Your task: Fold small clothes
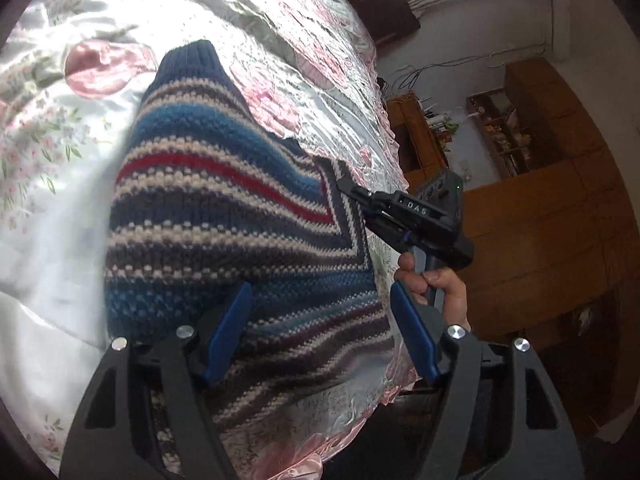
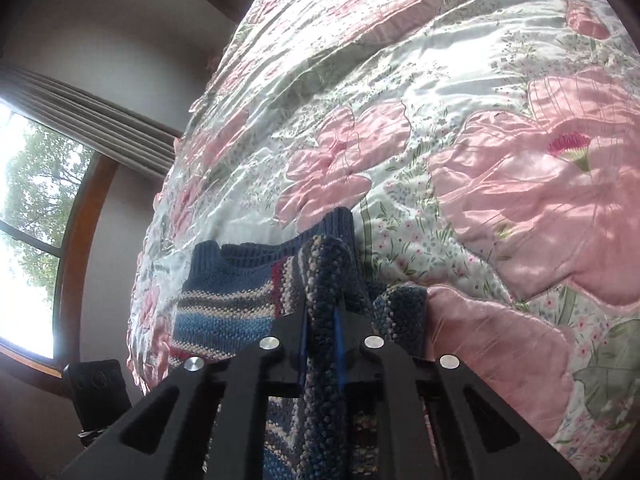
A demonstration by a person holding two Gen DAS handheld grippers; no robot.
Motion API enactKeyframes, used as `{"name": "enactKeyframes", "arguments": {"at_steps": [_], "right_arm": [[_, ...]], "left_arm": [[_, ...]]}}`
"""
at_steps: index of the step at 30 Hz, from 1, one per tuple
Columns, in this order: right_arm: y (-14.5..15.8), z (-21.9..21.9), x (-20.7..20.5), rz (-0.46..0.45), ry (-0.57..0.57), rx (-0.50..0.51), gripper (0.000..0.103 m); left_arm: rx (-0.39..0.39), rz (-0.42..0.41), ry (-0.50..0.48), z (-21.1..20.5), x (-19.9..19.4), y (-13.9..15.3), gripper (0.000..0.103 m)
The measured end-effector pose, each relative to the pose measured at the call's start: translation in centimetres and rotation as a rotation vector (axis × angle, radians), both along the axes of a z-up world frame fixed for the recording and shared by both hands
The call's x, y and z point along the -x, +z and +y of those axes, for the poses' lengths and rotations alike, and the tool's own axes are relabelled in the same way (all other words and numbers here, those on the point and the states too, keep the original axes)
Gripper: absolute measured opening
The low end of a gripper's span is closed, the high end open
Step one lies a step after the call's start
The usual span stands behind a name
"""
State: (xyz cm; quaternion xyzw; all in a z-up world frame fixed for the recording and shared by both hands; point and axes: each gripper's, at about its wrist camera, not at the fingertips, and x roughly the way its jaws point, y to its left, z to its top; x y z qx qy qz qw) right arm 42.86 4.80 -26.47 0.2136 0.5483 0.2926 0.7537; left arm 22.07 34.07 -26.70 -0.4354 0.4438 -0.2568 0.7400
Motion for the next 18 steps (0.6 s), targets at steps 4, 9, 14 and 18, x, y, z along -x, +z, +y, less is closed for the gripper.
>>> {"name": "enactKeyframes", "arguments": {"at_steps": [4,9,14,18], "right_arm": [[-3.7,-1.5,-0.5,0.06,-0.054,0.053,0.011],[-2.3,-2.8,0.0,0.072,-0.084,-0.012,0.032],[2.7,-2.7,4.2,-0.001,0.006,-0.108,0.032],[-0.2,-1.7,6.3,0.061,0.053,-0.063,0.023]], "left_arm": [[0.001,0.019,-0.029,-1.4,1.0,-1.4,0.068],[0.01,0.009,-0.045,-0.7,1.0,0.7,0.071],[-0.03,-0.06,-0.005,1.8,-1.0,3.9,0.079],[-0.082,0.043,-0.025,2.2,-4.2,1.2,0.073]]}}
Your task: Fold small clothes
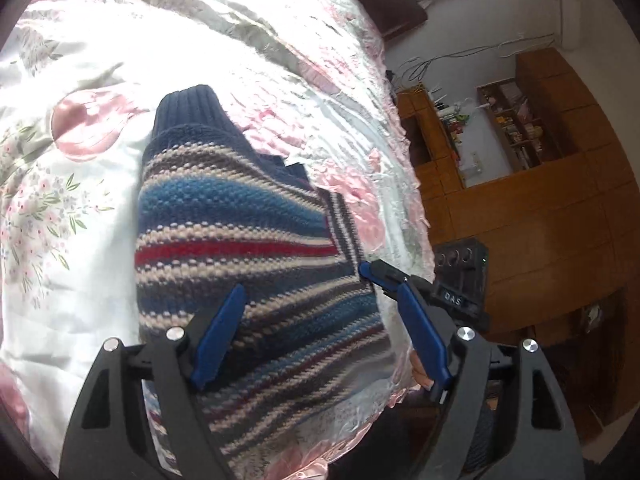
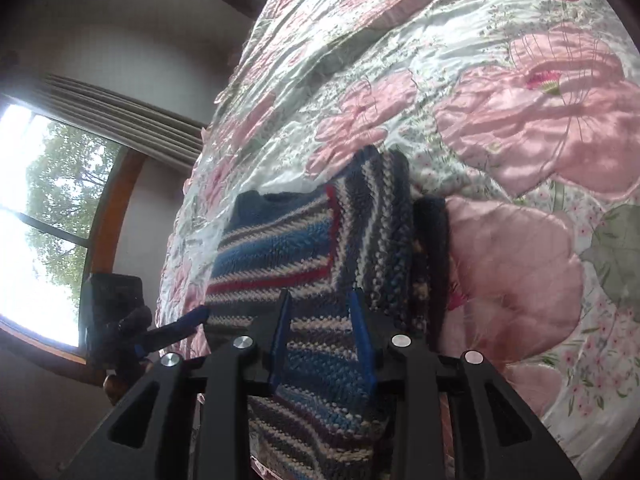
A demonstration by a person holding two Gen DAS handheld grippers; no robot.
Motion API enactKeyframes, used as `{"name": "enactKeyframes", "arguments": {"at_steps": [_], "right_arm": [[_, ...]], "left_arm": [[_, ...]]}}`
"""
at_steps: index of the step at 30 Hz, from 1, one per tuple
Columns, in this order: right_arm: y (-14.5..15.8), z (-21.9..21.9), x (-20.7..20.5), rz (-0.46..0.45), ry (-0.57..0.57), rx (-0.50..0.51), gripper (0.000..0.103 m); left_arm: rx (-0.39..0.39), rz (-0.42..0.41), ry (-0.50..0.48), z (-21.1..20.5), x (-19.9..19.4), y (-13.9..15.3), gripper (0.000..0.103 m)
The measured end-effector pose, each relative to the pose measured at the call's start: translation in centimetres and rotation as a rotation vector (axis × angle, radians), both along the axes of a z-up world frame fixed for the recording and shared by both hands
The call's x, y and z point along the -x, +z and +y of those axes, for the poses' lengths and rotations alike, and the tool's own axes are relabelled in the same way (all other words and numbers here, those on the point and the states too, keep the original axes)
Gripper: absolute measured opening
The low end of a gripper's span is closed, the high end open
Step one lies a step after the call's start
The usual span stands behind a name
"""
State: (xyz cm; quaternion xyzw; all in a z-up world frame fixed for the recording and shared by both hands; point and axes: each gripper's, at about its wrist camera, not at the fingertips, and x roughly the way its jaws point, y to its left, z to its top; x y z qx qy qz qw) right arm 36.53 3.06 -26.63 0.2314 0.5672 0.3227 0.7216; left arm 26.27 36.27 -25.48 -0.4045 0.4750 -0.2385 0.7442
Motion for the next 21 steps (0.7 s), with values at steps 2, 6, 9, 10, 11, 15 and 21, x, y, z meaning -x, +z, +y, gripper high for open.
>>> {"name": "enactKeyframes", "arguments": {"at_steps": [2,6,9,10,11,15,21], "right_arm": [[-2.4,-1.1,0.0,0.005,-0.03,0.043,0.0],[-2.1,-2.9,0.8,0.043,-0.062,-0.048,0.002],[1.1,-2.6,3.0,-0.016,-0.021,-0.094,0.011],[1.7,-2.4,3.7,-0.029,-0.001,-0.099,0.011],[1.9,-2.1,4.4,-0.032,0.013,-0.1,0.011],[-2.1,-1.8,5.7,0.053,0.0,-0.059,0.0],[-0.3,-2.3,7.5,0.008,-0.03,-0.09,0.008]], "left_arm": [[-0.005,0.035,0.004,0.5,-0.7,-1.8,0.063],[0.044,0.065,0.011,1.2,-0.5,-1.3,0.068],[0.026,-0.009,-0.021,0.6,0.6,1.5,0.078],[0.027,-0.019,-0.03,0.3,0.8,2.0,0.079],[0.022,-0.016,-0.034,0.2,0.8,2.0,0.08],[-0.033,0.099,-0.037,-0.1,-0.2,-1.7,0.076],[-0.019,0.066,-0.013,1.2,1.8,0.1,0.074]]}}
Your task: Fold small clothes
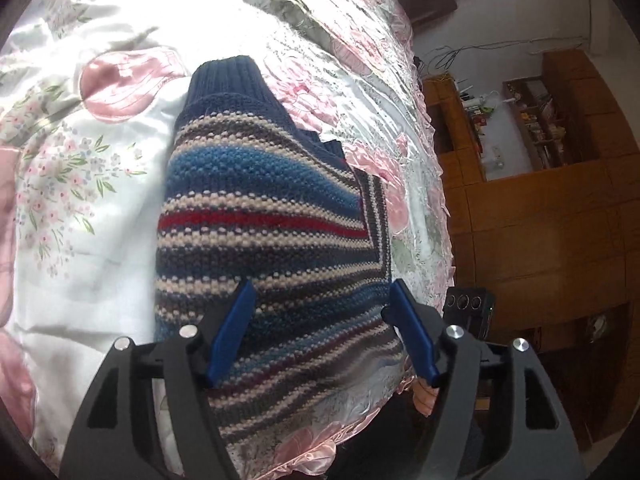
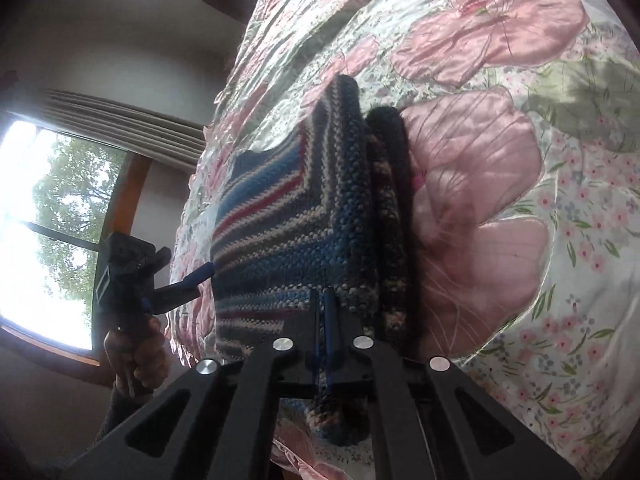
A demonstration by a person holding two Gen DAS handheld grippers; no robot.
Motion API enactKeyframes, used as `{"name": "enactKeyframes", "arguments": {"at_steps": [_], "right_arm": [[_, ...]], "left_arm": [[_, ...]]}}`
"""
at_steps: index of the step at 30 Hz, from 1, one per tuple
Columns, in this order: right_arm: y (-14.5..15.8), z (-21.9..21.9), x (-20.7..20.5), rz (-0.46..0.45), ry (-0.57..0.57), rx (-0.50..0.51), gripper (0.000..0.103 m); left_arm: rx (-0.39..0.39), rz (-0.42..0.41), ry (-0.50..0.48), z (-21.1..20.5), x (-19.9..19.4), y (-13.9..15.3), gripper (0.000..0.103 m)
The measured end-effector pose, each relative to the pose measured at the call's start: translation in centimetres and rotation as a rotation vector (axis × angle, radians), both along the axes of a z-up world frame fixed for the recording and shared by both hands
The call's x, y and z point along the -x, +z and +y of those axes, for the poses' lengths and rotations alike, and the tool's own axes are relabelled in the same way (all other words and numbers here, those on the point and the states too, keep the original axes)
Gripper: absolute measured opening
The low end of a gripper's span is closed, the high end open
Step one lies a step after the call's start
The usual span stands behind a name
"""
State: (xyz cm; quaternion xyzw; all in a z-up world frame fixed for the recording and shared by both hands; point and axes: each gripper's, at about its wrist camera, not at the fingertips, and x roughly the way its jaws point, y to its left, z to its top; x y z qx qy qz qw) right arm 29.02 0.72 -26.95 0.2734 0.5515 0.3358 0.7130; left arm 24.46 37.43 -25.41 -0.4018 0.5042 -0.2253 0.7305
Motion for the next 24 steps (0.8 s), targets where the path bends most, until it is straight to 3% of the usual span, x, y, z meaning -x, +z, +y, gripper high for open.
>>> {"name": "enactKeyframes", "arguments": {"at_steps": [3,7,9,12,14,16,17,19,22,24], "right_arm": [[2.0,0.6,2.0,-0.052,0.036,-0.007,0.011],[-1.7,1.6,3.1,0.022,0.046,0.072,0.007],[-3.6,1.7,3.5,0.039,0.037,0.098,0.0],[-3.0,2.0,4.2,0.021,0.014,0.097,0.001],[-1.1,2.2,5.2,-0.019,0.012,0.106,0.014],[1.3,2.5,6.9,-0.076,0.002,0.153,0.049],[2.4,2.6,7.8,-0.105,0.001,0.194,0.057],[4.6,2.7,10.1,-0.159,-0.004,0.312,0.089],[7.6,3.4,13.8,-0.255,-0.013,0.49,0.099],[9.4,3.2,16.3,-0.305,-0.018,0.523,0.099]], "left_arm": [[-0.003,-0.061,-0.04,-0.9,3.2,1.5,0.078],[-0.108,0.02,-0.043,-2.0,6.1,-2.3,0.075],[-0.1,0.049,-0.024,-1.6,7.0,-4.7,0.07],[-0.077,0.033,0.02,-0.9,7.9,-4.4,0.068],[-0.078,0.019,0.059,-0.3,8.7,-3.1,0.079],[-0.125,0.002,0.098,0.1,10.1,-1.2,0.089],[-0.166,-0.008,0.11,0.2,11.0,-0.1,0.093],[-0.289,-0.035,0.112,-0.4,13.2,2.6,0.098],[-0.512,-0.114,0.111,-2.3,16.6,6.9,0.1],[-0.636,-0.151,0.134,-3.4,19.1,9.2,0.1]]}}
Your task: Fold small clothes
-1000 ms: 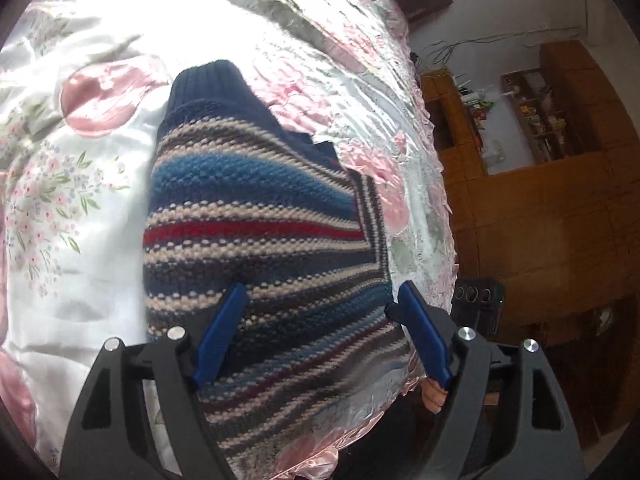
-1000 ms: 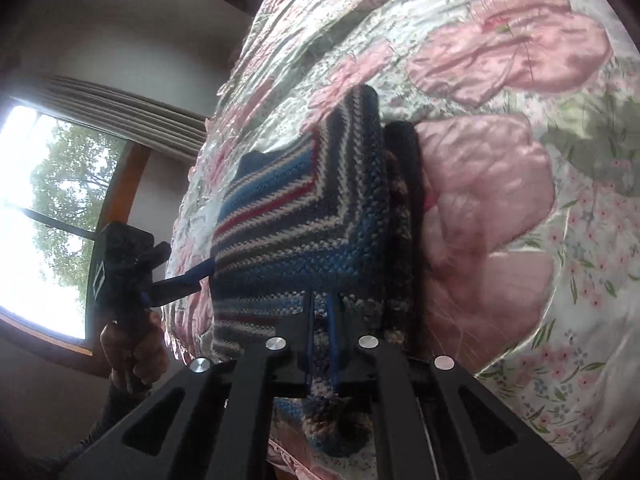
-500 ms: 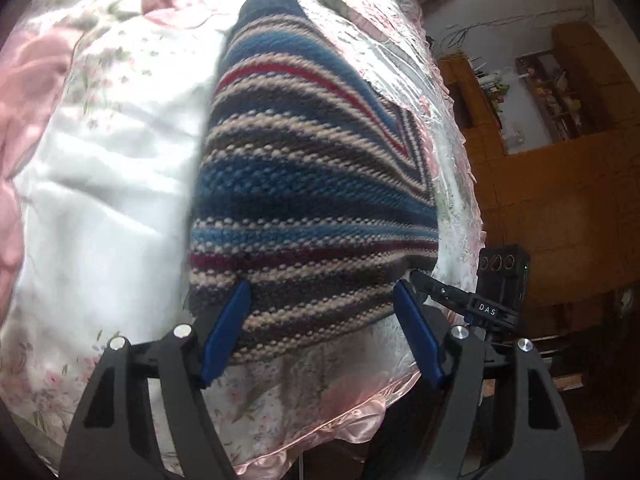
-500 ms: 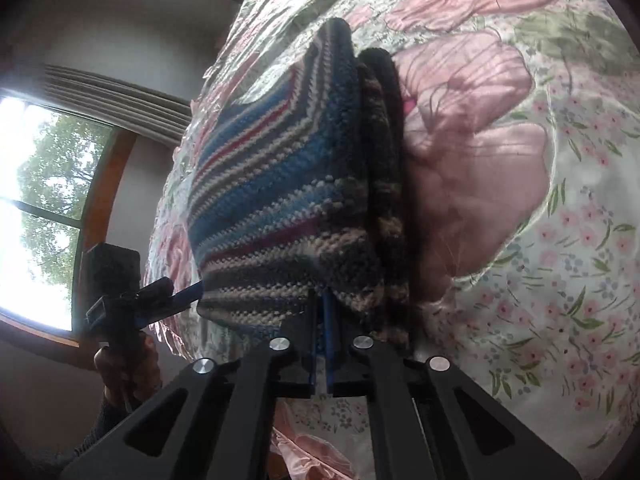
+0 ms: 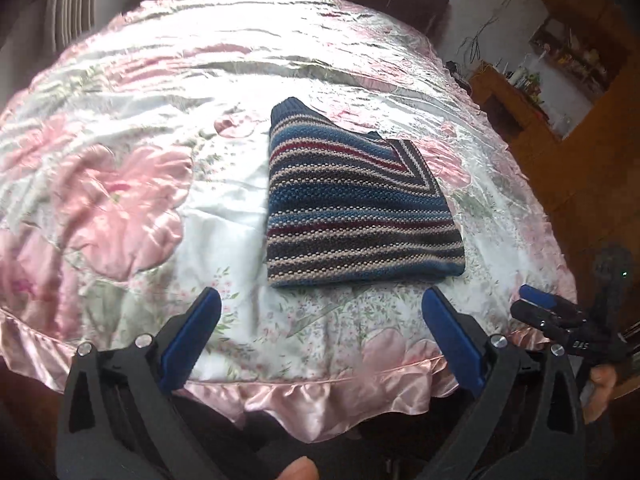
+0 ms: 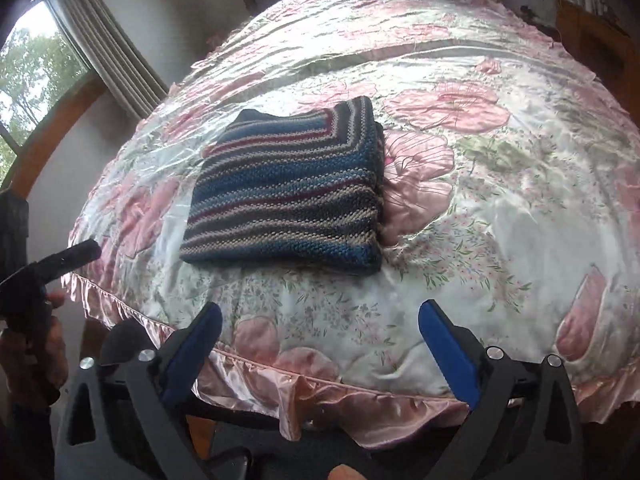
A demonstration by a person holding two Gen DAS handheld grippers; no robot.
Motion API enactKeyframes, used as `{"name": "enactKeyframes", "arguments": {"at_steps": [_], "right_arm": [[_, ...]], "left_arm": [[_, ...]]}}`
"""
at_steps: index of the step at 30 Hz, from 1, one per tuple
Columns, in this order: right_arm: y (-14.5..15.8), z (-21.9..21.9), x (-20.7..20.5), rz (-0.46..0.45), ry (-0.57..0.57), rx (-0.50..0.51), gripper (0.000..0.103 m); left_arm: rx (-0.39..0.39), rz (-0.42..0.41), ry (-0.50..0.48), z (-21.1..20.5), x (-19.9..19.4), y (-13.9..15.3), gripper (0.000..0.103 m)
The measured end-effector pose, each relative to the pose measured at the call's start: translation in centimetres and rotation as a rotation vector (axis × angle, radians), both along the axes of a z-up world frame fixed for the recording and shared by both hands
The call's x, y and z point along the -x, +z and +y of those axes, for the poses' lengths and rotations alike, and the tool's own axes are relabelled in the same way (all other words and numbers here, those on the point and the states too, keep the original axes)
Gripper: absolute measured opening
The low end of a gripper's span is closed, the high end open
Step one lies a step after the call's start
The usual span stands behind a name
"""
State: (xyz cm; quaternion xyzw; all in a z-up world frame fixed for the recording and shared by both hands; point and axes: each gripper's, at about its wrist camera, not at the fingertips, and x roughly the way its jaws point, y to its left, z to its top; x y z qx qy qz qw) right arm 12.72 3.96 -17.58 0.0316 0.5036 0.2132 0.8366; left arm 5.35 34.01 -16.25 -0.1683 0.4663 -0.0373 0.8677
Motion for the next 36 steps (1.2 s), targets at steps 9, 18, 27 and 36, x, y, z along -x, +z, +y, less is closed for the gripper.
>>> {"name": "enactKeyframes", "arguments": {"at_steps": [9,18,27,36], "right_arm": [[8.8,0.2,9.8,-0.251,-0.068,0.139,0.099],[11.9,0.7,14.5,-0.336,-0.15,0.224,0.099],[12.3,1.0,17.4,-0.371,-0.164,0.265,0.099],[13.8,0.9,18.6,-0.416,-0.162,0.251,0.099]], "left_arm": [[-0.108,-0.145,0.021,-4.1,9.9,7.9,0.1],[-0.154,-0.22,-0.015,-7.1,15.1,11.7,0.1],[-0.157,-0.221,-0.031,-8.5,16.4,11.0,0.1],[-0.183,-0.224,-0.029,-8.7,16.6,10.7,0.1]]}}
